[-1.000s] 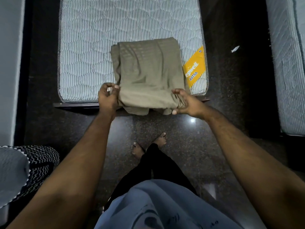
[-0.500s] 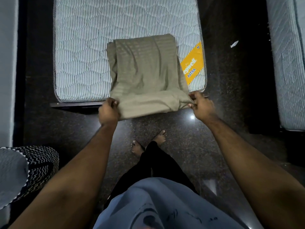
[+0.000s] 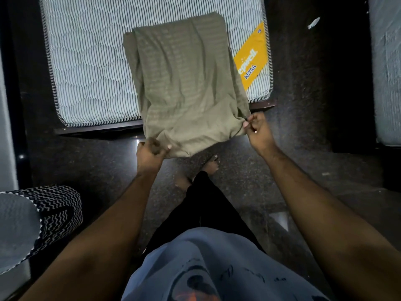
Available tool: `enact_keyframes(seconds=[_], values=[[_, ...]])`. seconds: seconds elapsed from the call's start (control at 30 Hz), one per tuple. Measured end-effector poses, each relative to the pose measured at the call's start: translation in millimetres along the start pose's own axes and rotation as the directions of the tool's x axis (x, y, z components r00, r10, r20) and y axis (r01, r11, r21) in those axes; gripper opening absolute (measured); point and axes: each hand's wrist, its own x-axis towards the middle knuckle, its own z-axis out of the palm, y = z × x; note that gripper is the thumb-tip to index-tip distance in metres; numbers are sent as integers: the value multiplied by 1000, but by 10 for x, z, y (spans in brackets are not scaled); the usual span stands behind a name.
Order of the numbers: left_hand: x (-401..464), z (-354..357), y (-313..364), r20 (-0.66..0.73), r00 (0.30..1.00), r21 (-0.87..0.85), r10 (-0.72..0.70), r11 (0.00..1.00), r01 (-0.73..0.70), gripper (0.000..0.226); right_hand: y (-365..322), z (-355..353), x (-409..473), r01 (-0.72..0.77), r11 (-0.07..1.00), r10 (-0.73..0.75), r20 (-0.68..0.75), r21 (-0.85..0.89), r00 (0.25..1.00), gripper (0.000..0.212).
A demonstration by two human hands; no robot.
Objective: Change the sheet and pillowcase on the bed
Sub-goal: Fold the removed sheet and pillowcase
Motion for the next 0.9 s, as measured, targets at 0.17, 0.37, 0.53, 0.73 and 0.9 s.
enact_keyframes(seconds=[0.17,0.37,0.53,0.73,0.9], values=[[-25,-50,4,125,983,129,134,980,-150,32,-244,-88,33,244,961,-239,50,-133,970,8],[83,-181,-9,48,989,195,138,970,-145,31,-381,-86,27,362,870,-335,135,-336,932,15],[111,-234,-7,22,992,175,128,976,-129,17,-337,-28,40,251,894,-230,101,-370,968,20],[78,-253,-46,48,981,249,188,949,-194,12,-375,-35,-5,261,890,-262,49,-375,964,14],[48,-219,-64,-28,992,190,123,975,-115,18,-337,-89,7,271,801,-294,45,-533,955,8]])
